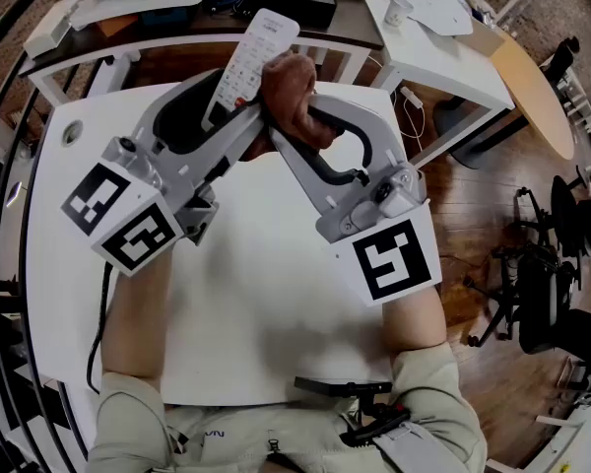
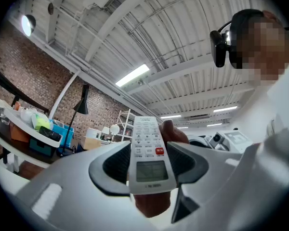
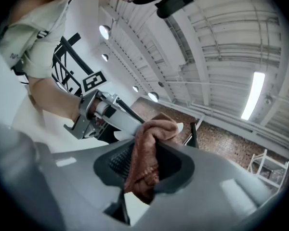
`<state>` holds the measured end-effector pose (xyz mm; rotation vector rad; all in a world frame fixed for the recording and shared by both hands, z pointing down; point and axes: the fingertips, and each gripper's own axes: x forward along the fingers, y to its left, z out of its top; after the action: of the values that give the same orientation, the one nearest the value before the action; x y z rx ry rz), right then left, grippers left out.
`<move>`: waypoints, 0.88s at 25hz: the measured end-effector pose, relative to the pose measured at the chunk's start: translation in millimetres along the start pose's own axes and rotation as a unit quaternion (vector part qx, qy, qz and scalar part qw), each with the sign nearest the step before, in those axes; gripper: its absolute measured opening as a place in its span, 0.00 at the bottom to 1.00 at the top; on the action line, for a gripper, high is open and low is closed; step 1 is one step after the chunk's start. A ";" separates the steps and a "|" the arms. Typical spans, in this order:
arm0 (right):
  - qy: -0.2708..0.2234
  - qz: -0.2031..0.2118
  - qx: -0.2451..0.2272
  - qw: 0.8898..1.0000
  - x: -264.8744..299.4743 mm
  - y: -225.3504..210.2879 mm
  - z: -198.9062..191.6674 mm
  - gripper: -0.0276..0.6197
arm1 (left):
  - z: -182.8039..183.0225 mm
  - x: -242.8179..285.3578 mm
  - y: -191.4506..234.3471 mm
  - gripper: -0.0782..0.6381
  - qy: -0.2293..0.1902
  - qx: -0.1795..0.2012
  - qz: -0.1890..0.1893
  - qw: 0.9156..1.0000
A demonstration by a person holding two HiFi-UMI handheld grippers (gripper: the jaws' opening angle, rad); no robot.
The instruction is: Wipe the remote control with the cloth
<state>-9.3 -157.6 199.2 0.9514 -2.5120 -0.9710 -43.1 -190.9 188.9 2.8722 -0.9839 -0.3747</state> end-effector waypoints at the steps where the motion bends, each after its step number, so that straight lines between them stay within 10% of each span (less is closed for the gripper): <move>1: -0.007 0.007 0.018 1.000 -0.8 -0.2 0.9 0.20 | 0.5 -0.2 -0.7 0.45 -0.001 -0.003 -0.003 1.000; 11: -0.062 0.095 0.143 0.983 -9.0 -2.9 10.0 0.20 | 2.9 -1.0 -8.6 0.45 -0.010 -0.021 -0.036 0.999; 22: -0.071 -0.086 0.124 0.986 -26.2 -70.2 0.8 0.20 | 3.9 0.8 -29.4 0.45 -0.009 -0.031 -0.087 0.996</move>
<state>43.4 -178.6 150.2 1.2315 -2.7542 -0.8112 -26.0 -168.1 180.3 2.9100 -0.7126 -0.4366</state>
